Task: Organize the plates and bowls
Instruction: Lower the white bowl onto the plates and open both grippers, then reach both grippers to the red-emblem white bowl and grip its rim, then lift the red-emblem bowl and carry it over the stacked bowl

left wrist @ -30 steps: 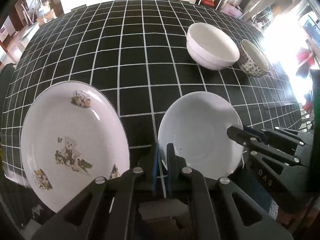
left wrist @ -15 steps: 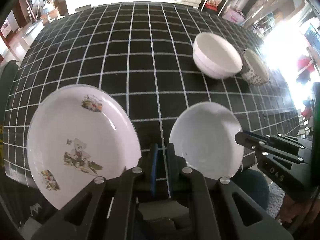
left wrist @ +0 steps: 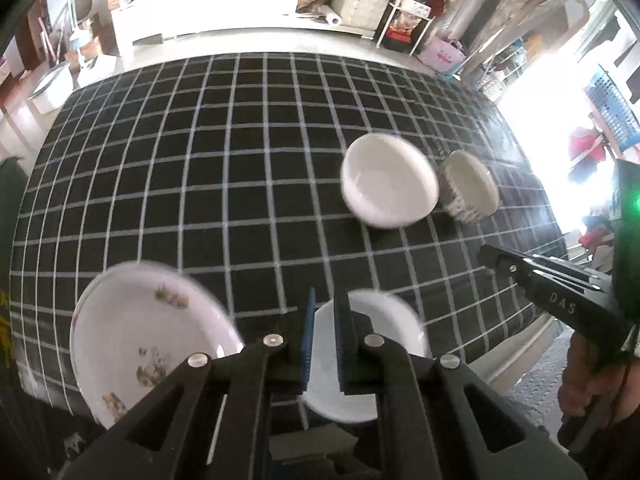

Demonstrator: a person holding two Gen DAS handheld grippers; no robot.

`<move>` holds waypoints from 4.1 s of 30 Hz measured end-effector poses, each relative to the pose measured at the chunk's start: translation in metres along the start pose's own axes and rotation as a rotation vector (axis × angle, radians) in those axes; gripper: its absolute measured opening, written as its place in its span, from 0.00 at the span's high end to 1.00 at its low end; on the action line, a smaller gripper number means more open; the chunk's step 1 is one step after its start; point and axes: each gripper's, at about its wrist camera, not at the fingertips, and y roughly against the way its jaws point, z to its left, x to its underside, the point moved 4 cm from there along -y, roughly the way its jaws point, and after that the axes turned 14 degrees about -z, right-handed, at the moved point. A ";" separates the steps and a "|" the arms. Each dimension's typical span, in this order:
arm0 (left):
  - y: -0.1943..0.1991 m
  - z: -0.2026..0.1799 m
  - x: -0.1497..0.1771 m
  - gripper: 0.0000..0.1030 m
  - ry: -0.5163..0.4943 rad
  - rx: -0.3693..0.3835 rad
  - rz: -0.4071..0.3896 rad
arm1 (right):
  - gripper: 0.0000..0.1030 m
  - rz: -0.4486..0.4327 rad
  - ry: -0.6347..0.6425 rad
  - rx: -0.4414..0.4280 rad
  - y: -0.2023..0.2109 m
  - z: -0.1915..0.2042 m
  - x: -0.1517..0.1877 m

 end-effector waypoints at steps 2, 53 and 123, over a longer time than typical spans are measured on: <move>-0.006 -0.009 -0.013 0.86 -0.006 0.021 0.008 | 0.90 0.002 -0.052 -0.021 0.000 -0.007 -0.007; -0.127 -0.048 -0.073 0.80 -0.154 -0.004 0.050 | 0.79 0.112 -0.070 0.046 -0.110 -0.028 -0.052; -0.011 -0.040 0.046 0.94 -0.250 -0.157 -0.041 | 0.83 0.044 0.021 0.055 -0.007 0.057 0.030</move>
